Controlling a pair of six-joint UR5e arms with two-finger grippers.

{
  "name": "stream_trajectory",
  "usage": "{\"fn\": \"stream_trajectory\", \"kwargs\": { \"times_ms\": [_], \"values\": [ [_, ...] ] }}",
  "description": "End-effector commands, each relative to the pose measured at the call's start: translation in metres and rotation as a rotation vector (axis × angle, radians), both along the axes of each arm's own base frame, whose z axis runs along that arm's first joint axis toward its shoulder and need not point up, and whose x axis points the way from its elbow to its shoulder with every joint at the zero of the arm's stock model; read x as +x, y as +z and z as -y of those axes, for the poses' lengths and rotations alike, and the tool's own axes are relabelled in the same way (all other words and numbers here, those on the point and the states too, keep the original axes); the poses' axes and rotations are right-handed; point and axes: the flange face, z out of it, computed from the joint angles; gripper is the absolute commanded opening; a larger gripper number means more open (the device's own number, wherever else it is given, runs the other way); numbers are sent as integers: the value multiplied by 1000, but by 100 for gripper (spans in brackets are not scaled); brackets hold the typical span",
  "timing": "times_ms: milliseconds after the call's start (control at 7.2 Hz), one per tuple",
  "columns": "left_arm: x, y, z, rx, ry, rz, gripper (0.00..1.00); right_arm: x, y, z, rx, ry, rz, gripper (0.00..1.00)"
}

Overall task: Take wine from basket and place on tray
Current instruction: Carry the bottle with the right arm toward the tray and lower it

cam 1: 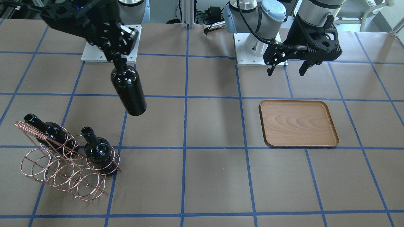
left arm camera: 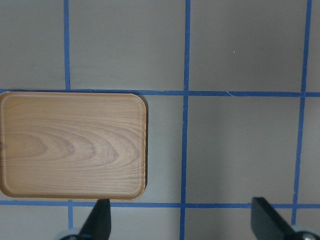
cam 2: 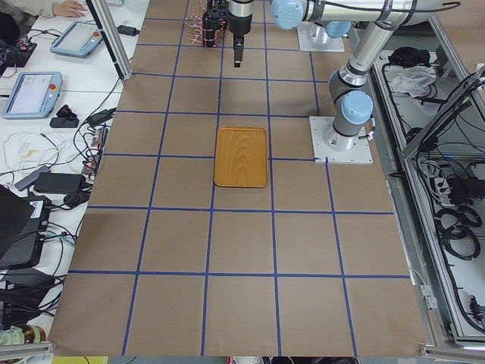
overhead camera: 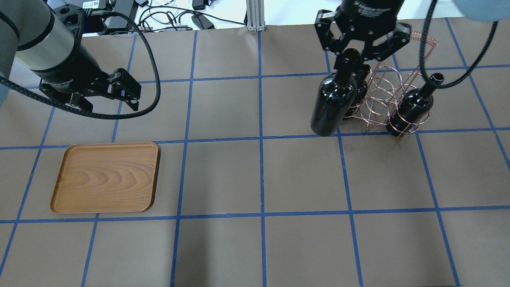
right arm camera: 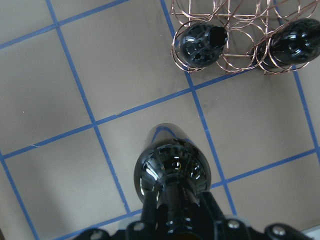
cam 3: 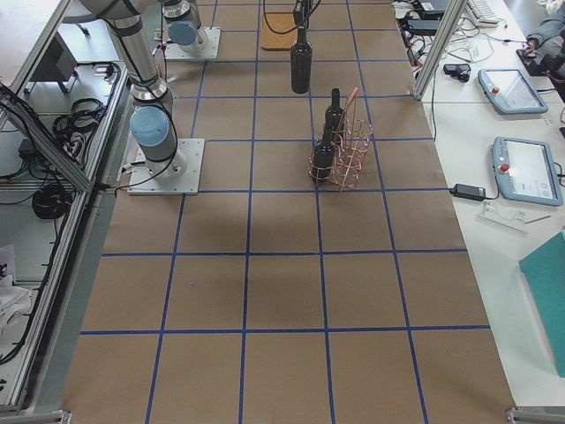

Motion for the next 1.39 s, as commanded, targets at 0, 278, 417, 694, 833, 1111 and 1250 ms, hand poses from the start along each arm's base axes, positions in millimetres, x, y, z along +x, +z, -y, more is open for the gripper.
{"fn": "stream_trajectory", "kwargs": {
  "times_ms": [0, 278, 417, 694, 833, 1111, 1250],
  "values": [
    [0, 1, 0, -1, 0, -1, 100, 78, -28, -10, -3, -64, 4, 0],
    [2, 1, -1, 0, 1, 19, 100, 158, -76, -13, -20, -95, 15, 0],
    [4, 1, -1, 3, 3, 37, 100, 182, -99, -12, -22, -75, 25, 0],
    [16, 4, 3, -5, 28, 41, 100, 211, -133, -11, 1, -74, 17, 0],
    [36, 5, 7, -5, 71, 42, 100, 225, -143, -14, -5, -54, 24, 0],
    [51, 5, 8, -4, 103, 38, 100, 230, -148, -17, 24, -49, 50, 0],
    [52, 5, 8, -2, 105, 40, 100, 231, -155, -19, 41, -49, 58, 0]
  ]
}}
